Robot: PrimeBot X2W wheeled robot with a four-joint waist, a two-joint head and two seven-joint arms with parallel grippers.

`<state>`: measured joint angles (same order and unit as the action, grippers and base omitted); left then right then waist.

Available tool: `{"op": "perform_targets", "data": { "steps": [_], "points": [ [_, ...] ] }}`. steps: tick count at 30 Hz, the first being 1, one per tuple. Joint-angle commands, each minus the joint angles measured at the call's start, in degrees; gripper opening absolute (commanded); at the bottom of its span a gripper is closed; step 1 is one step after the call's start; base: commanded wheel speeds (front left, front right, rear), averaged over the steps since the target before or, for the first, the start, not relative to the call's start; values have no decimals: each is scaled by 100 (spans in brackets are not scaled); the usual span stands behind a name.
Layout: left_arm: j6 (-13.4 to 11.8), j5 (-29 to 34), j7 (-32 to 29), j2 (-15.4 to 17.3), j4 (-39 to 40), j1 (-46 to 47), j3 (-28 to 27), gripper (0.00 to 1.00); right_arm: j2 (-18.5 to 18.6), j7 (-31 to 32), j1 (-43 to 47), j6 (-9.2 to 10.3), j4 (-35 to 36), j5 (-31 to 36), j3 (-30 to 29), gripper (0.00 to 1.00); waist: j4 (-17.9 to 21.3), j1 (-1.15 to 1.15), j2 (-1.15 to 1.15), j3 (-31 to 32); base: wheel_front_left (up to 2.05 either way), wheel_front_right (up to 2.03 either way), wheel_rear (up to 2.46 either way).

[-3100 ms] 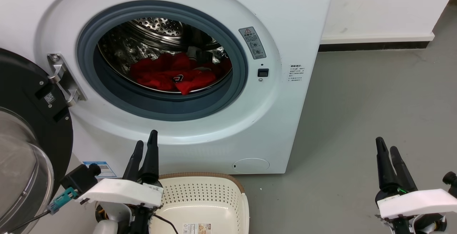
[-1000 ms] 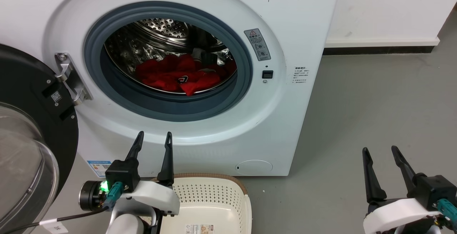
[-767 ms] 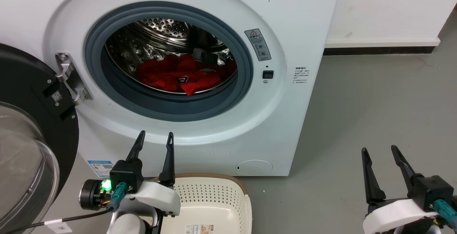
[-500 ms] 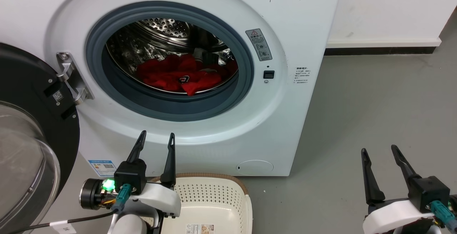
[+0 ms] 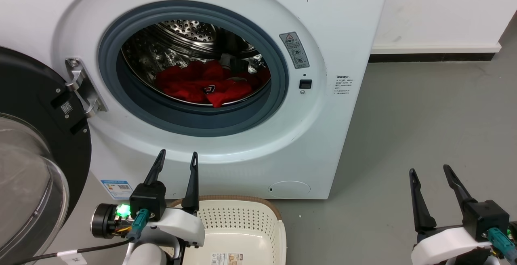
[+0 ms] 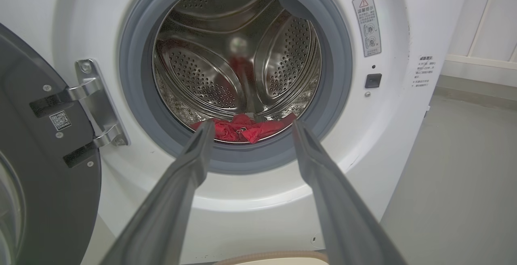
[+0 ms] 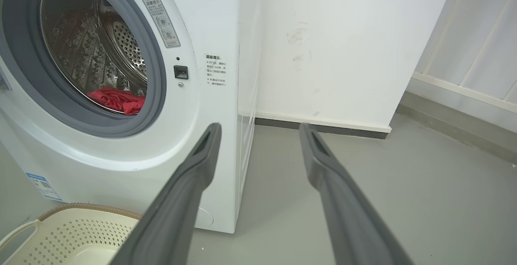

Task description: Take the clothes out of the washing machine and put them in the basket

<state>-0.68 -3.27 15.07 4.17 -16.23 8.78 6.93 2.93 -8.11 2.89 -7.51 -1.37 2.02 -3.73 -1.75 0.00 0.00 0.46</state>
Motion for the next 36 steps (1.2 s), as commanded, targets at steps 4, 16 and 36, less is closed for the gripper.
{"op": "perform_targets", "data": {
  "steps": [4,16,36],
  "points": [
    [-4,16,16,-15,-5,61,-31,100,-9,-3,49,4,3,-8,-8,100,3,0,0,-10,0,0,0],
    [-14,15,16,-1,-142,416,-103,100,-10,30,-244,4,199,42,73,100,101,0,0,-465,0,0,0],
    [302,-444,-249,499,-2091,3174,-526,100,-12,-51,-1158,4,512,34,635,100,943,0,0,-2353,0,0,0]
  ]
}}
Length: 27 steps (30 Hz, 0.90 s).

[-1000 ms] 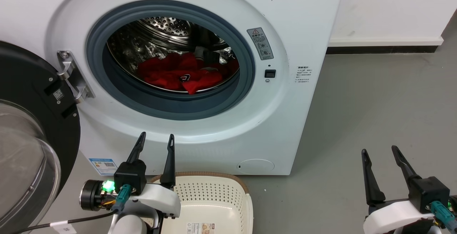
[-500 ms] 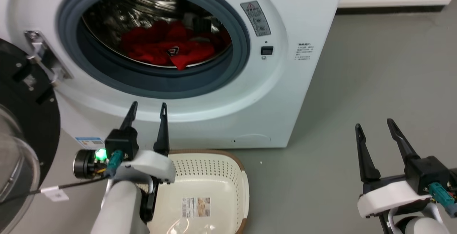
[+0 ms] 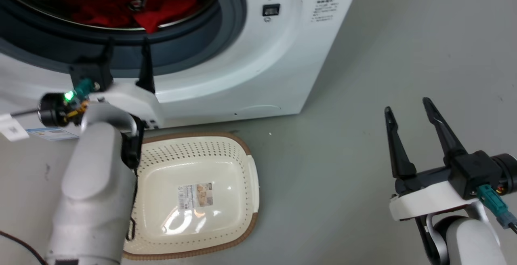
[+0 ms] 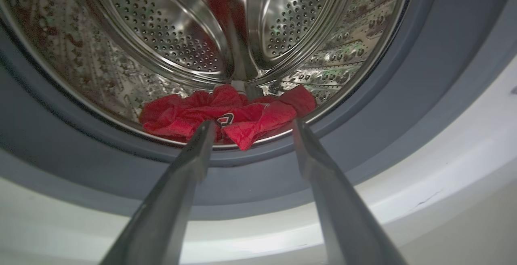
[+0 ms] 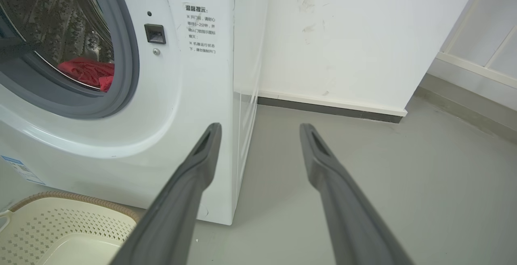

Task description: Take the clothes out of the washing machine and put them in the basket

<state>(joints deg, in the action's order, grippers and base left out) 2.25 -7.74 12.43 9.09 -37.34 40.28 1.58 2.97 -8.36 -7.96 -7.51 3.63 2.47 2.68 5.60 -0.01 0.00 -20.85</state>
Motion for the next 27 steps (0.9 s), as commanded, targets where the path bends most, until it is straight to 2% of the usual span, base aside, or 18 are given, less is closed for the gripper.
{"op": "perform_targets", "data": {
  "steps": [1,13,15,16,20,27],
  "points": [
    [26,-13,-59,72,-77,188,-11,100,-17,-44,-103,4,1,-45,60,100,270,1,0,-303,0,0,0],
    [309,-92,-1020,912,-1381,1952,3,100,-17,-312,-465,4,-319,-316,498,100,893,1,0,-931,0,0,0],
    [323,-116,-1258,1003,-1637,2191,9,100,-17,-353,-512,4,-383,-349,570,100,982,1,0,-968,0,0,0],
    [366,-30,-1609,1228,-1965,2566,102,100,-16,-397,-557,4,-488,-503,665,100,1135,1,0,-1031,0,0,0],
    [423,46,-2140,1498,-2329,3038,258,100,-16,-480,-653,5,-581,-593,831,100,1334,1,0,-1168,0,0,0],
    [486,100,-3051,1815,-2686,3838,493,100,-18,-575,-772,5,-793,-788,1080,100,1621,1,0,-1508,0,0,0]
  ]
}}
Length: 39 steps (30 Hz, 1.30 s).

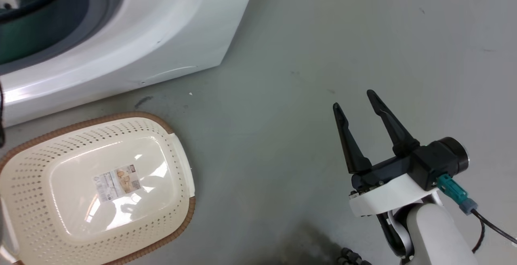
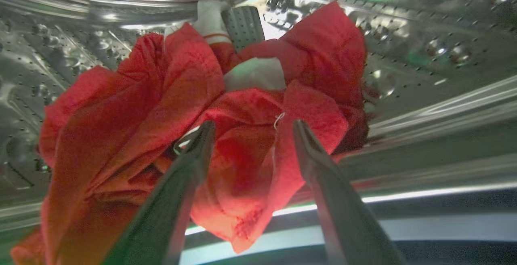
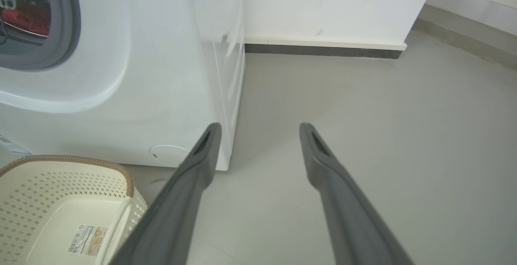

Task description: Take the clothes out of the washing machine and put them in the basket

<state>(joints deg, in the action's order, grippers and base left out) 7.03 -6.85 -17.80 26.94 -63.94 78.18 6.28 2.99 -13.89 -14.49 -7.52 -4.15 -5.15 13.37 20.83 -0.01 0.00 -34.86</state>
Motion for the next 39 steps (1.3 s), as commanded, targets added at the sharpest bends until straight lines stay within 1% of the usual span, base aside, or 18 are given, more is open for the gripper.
{"op": "perform_targets", "data": {
  "steps": [1,5,7,11,13,14,16,20,24,29,34,39],
  "points": [
    [14,66,-186,83,-73,138,83,100,-20,-36,-141,5,-48,-51,53,100,138,1,0,-155,0,0,0],
    [28,22,-761,291,-285,444,145,100,-19,-82,-223,6,-150,-155,240,100,298,1,0,-298,0,0,0],
    [29,0,-941,360,-348,549,157,100,-21,-94,-247,5,-199,-210,313,100,362,1,0,-360,0,0,0],
    [20,-35,-1354,443,-518,598,175,100,-19,-118,-261,5,-290,-303,378,100,455,1,0,-451,0,0,0],
    [-39,-76,-1462,423,-566,544,165,100,-19,-126,-285,6,-320,-321,386,100,479,1,0,-471,0,0,0],
    [-69,-85,-1541,411,-601,513,171,57,-19,-127,-296,5,-335,-354,394,100,488,1,0,-479,0,0,0],
    [-124,-115,-1586,392,-617,449,163,0,-18,-130,-327,5,-361,-361,402,100,503,1,0,-491,0,0,0],
    [-212,-185,-1626,384,-625,345,128,0,-19,-134,-368,5,-391,-389,399,100,505,1,0,-487,0,0,0],
    [-406,-170,-1251,430,-394,279,141,0,-19,-129,-368,5,-390,-396,381,100,482,1,0,-452,0,0,0],
    [-618,-190,-508,445,-53,135,124,0,-19,-129,-362,5,-421,-367,362,100,419,1,0,-331,0,0,0],
    [-617,-235,463,397,258,-201,141,0,-18,-129,-320,5,-437,-250,243,100,317,1,0,-108,0,0,0],
    [-657,-374,1299,299,341,-607,46,0,-17,-130,-228,6,-499,-136,124,100,195,1,0,215,0,0,0]
  ]
}}
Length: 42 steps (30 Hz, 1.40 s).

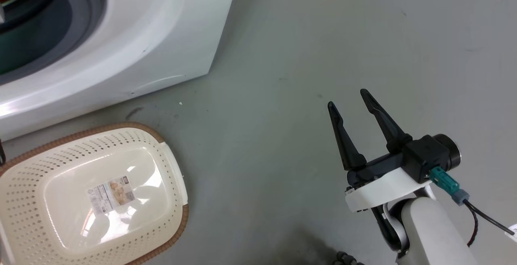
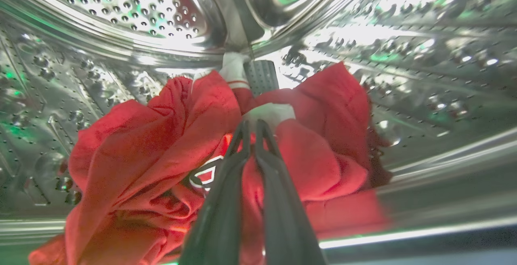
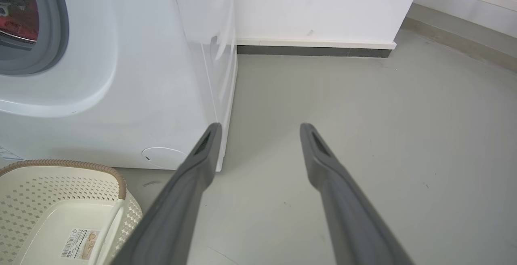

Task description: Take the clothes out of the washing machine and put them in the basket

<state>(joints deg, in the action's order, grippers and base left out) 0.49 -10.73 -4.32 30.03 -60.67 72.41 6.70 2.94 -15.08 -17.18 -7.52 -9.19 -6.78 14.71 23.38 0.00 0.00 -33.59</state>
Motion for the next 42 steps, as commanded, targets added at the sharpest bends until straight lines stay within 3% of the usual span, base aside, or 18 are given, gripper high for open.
{"op": "perform_targets", "data": {
  "steps": [1,3,10,22,30,42],
  "points": [
    [19,-46,120,24,-9,-88,-48,0,-12,-10,52,6,-2,37,-23,100,-83,0,0,146,0,0,0],
    [123,-130,405,59,-141,-234,-97,0,-12,-7,81,5,-26,57,-38,100,-122,0,0,291,0,0,0],
    [441,-423,1291,-311,-590,-808,-142,0,-11,137,321,6,-137,125,-229,100,-365,0,0,976,0,0,0],
    [604,-634,1936,-918,-761,-1887,-75,0,-10,490,1017,6,-89,292,-482,100,-725,0,0,2406,0,0,0],
    [539,-678,1957,-1156,323,-2703,-276,0,-11,764,1469,5,207,397,-610,100,-963,0,0,3063,0,0,0],
    [458,-552,1954,-1494,2116,-3636,-541,0,-12,1008,1815,5,611,445,-732,100,-1278,0,0,3337,0,0,0]
  ]
}}
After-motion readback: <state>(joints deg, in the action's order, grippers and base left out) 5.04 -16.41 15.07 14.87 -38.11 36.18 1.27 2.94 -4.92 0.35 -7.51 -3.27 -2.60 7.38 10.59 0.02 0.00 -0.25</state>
